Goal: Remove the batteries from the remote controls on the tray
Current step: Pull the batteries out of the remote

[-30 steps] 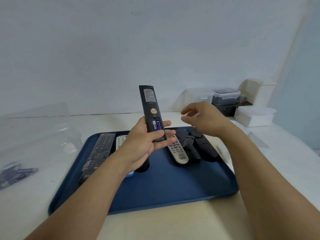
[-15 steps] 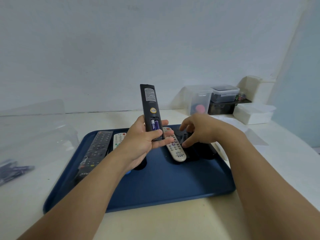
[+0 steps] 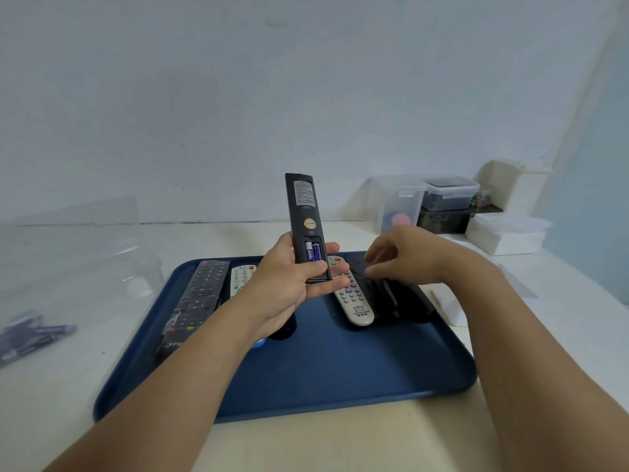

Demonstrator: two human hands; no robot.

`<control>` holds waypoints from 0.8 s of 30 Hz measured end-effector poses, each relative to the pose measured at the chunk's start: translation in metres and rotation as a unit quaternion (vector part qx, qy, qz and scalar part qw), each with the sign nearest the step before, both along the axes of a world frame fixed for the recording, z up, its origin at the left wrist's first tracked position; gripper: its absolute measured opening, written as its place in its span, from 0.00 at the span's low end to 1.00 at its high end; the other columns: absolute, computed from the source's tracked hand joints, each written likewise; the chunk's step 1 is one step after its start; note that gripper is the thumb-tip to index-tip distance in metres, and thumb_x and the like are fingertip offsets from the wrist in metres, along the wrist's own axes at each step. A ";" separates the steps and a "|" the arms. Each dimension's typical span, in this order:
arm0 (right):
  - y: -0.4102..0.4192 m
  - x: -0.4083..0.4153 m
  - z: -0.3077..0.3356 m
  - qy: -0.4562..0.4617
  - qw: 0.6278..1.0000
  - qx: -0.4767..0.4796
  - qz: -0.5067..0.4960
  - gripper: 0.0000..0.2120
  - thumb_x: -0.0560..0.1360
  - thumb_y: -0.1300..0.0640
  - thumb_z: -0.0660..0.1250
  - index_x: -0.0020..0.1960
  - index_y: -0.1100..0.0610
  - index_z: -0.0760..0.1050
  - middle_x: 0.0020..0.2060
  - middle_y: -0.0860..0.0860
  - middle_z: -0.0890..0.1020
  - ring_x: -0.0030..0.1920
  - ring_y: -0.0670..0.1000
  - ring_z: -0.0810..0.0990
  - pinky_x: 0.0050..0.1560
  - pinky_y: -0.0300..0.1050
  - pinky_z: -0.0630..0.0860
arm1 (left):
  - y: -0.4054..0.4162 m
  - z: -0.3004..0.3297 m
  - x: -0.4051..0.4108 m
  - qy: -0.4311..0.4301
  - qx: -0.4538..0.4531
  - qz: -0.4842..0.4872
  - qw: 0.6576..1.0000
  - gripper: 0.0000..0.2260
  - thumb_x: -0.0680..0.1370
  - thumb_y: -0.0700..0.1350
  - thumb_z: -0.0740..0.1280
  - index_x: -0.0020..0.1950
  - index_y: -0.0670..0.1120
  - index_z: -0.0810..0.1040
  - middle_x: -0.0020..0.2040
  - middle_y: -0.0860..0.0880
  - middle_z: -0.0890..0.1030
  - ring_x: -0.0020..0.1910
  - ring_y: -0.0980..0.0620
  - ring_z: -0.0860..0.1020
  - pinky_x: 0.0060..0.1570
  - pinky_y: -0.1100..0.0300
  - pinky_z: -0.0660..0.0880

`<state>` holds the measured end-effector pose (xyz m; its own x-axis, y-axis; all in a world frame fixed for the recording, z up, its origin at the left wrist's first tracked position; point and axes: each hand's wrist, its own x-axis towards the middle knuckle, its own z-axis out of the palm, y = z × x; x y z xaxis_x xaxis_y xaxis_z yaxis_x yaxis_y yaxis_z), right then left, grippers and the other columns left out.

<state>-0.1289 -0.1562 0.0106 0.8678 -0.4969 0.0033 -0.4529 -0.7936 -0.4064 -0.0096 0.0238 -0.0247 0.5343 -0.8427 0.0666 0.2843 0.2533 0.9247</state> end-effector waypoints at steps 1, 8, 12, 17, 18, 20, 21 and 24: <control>-0.001 -0.004 0.004 0.026 1.000 0.010 0.001 0.18 0.69 0.45 0.78 0.57 0.46 0.80 0.50 0.43 0.82 0.51 0.45 0.81 0.54 0.42 0.78 | 0.000 0.000 0.000 0.002 0.001 0.000 1.000 0.19 0.80 0.26 0.60 0.69 0.40 0.70 0.61 0.38 0.81 0.58 0.36 0.83 0.44 0.53 0.83; 0.001 -0.010 0.007 0.114 0.993 0.020 0.019 0.33 0.62 0.54 0.83 0.64 0.45 0.76 0.58 0.41 0.80 0.55 0.47 0.78 0.59 0.47 0.76 | -0.001 0.001 -0.001 0.028 -0.001 0.003 1.000 0.18 0.80 0.26 0.60 0.68 0.38 0.71 0.61 0.36 0.81 0.56 0.35 0.83 0.42 0.51 0.84; -0.002 -0.009 0.006 0.106 0.994 0.027 0.015 0.29 0.63 0.55 0.84 0.61 0.46 0.78 0.52 0.43 0.81 0.53 0.47 0.80 0.55 0.45 0.77 | 0.000 0.003 -0.001 0.035 -0.003 0.003 0.999 0.17 0.80 0.27 0.60 0.68 0.37 0.71 0.61 0.36 0.81 0.55 0.35 0.84 0.42 0.49 0.84; -0.002 -0.009 0.006 0.100 0.994 0.042 0.022 0.28 0.63 0.55 0.83 0.60 0.45 0.78 0.50 0.43 0.81 0.52 0.47 0.80 0.54 0.44 0.77 | 0.001 0.005 -0.002 0.047 -0.005 0.005 0.999 0.16 0.81 0.28 0.61 0.68 0.37 0.71 0.58 0.36 0.82 0.53 0.36 0.84 0.41 0.49 0.84; -0.002 -0.010 0.007 0.100 0.994 0.045 0.023 0.28 0.63 0.54 0.83 0.60 0.45 0.78 0.51 0.42 0.82 0.51 0.46 0.80 0.55 0.44 0.77 | 0.001 0.005 -0.002 0.051 -0.005 0.007 0.999 0.15 0.81 0.30 0.61 0.68 0.37 0.71 0.58 0.36 0.82 0.52 0.37 0.85 0.41 0.49 0.84; -0.003 -0.014 0.010 0.110 0.993 0.047 0.025 0.30 0.63 0.55 0.83 0.62 0.44 0.77 0.54 0.41 0.82 0.50 0.42 0.78 0.55 0.43 0.75 | 0.000 0.005 -0.002 0.054 -0.002 0.012 0.998 0.13 0.82 0.33 0.62 0.67 0.38 0.72 0.58 0.36 0.83 0.52 0.37 0.85 0.39 0.49 0.84; -0.003 -0.016 0.011 0.124 0.991 0.043 0.027 0.32 0.63 0.56 0.83 0.64 0.44 0.76 0.56 0.40 0.81 0.49 0.39 0.76 0.55 0.43 0.73 | 0.000 0.005 -0.002 0.052 0.000 0.015 0.999 0.13 0.83 0.34 0.61 0.67 0.38 0.72 0.58 0.36 0.83 0.51 0.37 0.85 0.39 0.49 0.84; 0.002 -0.017 0.011 0.176 0.984 0.028 0.026 0.42 0.64 0.61 0.82 0.71 0.44 0.67 0.64 0.41 0.77 0.48 0.41 0.74 0.57 0.45 0.70 | -0.001 0.003 -0.001 0.045 0.006 0.013 0.999 0.12 0.84 0.34 0.60 0.67 0.38 0.72 0.57 0.37 0.84 0.49 0.39 0.85 0.41 0.48 0.84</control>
<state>-0.1455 -0.1543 0.0215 0.8346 -0.4429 -0.3277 -0.5328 -0.8003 -0.2752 -0.0108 0.0228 -0.0215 0.5597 -0.8286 0.0074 0.3597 0.2510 0.8987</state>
